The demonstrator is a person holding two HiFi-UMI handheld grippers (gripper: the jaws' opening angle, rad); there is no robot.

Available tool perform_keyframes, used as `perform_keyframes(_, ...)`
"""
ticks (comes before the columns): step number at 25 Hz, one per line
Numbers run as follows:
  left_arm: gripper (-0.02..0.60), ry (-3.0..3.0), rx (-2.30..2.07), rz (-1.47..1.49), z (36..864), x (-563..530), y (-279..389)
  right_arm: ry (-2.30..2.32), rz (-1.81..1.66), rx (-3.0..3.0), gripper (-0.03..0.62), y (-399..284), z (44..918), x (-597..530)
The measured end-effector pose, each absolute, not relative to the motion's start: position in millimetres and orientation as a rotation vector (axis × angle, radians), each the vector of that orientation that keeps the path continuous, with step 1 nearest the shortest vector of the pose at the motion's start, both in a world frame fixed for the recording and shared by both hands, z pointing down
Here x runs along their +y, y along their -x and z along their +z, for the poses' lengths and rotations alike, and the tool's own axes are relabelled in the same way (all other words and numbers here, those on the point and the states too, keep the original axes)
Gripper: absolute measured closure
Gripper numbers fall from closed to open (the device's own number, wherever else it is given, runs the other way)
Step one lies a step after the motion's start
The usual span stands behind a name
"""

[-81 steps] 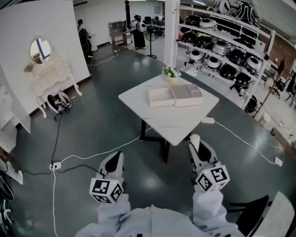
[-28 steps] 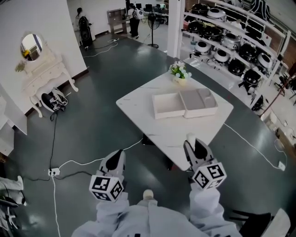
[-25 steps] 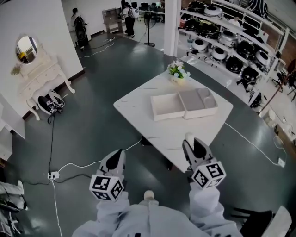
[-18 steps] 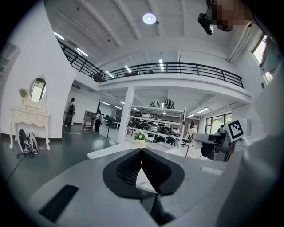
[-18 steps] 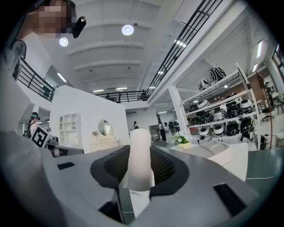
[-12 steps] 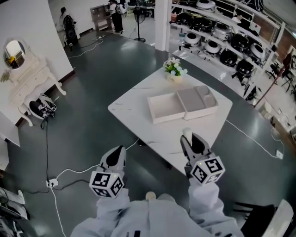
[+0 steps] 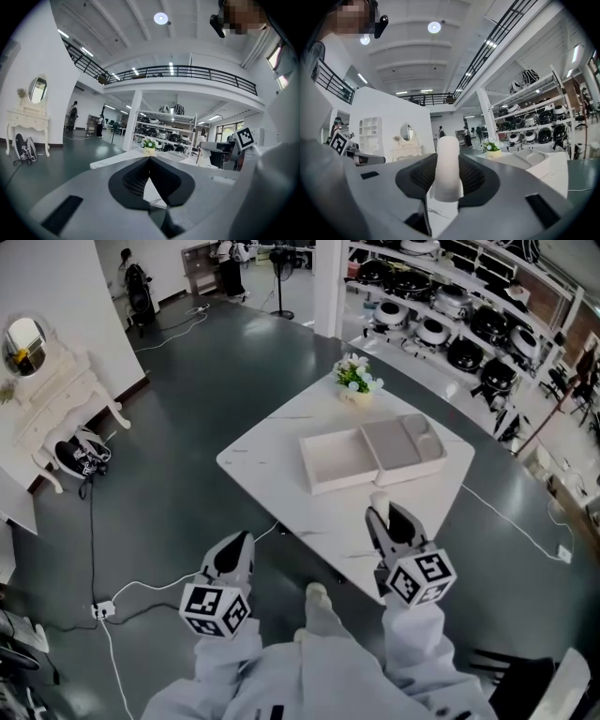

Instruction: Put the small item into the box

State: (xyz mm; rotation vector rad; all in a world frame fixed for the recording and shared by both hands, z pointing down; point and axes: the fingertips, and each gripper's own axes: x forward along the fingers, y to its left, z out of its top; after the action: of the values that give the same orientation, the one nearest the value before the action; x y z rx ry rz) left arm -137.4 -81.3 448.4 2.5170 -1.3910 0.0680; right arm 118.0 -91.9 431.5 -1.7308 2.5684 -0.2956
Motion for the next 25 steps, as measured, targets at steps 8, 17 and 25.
perform_keyframes(8, 0.583, -2.507, -1.384, 0.054, 457, -132, 128, 1.728, -0.314, 2.575, 0.471, -126, 440, -146)
perform_keyframes(17, 0.583, -2.499, -1.364, 0.067, 459, -192, 113, 1.718, -0.346, 2.585, 0.471, -133, 442, -212)
perform_keyframes(25, 0.583, -2.472, -1.355, 0.108, 474, -228, 105, 1.713, -0.386, 2.6, 0.471, -135, 458, -256)
